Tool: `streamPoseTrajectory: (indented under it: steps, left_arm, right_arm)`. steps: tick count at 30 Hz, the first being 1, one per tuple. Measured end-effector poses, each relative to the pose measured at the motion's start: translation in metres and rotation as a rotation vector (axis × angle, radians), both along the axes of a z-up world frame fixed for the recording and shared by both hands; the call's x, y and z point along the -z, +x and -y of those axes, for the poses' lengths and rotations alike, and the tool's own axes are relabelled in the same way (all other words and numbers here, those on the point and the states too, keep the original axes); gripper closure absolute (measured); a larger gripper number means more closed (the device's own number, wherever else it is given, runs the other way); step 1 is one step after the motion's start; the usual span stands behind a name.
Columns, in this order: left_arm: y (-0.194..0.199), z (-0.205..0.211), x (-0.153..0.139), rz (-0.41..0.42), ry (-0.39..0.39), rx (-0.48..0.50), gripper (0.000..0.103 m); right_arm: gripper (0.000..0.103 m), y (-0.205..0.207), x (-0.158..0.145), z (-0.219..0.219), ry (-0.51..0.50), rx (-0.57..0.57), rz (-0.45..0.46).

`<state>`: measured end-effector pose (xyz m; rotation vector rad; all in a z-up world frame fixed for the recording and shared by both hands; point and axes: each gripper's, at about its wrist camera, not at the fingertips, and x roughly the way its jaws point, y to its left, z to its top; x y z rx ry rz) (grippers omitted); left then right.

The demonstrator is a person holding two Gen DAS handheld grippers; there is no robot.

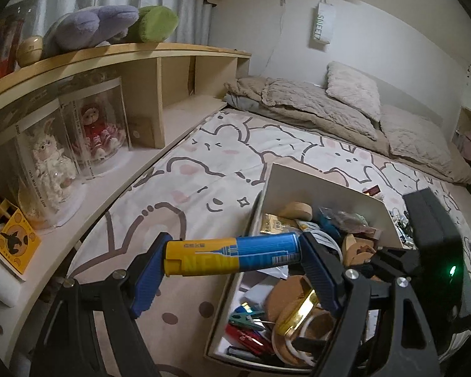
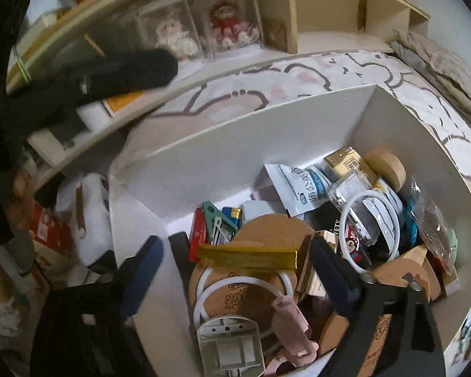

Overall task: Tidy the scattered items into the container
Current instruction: 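Open the right gripper to drop the gold lighter while the left gripper releases the blue-yellow lighter into the box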

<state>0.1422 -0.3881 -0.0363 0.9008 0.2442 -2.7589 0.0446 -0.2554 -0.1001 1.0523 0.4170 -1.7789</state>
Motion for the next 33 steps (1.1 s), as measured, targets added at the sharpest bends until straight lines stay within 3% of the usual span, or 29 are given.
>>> streamPoseTrajectory:
  steps: [6,12,17,29,33]
  left_arm:
    - [-0.006,-0.018,-0.003,0.011,0.002,0.031,0.022]
    - [-0.017,-0.036,0.003,0.062,0.085,0.058,0.022]
    - [-0.027,-0.046,0.015,0.124,0.202,0.02,0.022]
    - [-0.03,-0.053,0.029,0.148,0.27,-0.139,0.022]
    - [-0.028,-0.052,0.033,0.156,0.282,-0.184,0.021]
  right_arm:
    - [0.005,-0.003,-0.016,-0.021,-0.034,0.027,-0.005]
    - [0.005,-0.002,-0.029,-0.07,-0.016,0.068,-0.038]
    - [0.005,-0.002,-0.035,-0.101,0.001,0.103,-0.058]
    - [0.005,0.018,-0.041,-0.157,-0.012,0.096,-0.097]
    - [0.005,0.023,-0.034,-0.175,-0.04,0.108,-0.068]
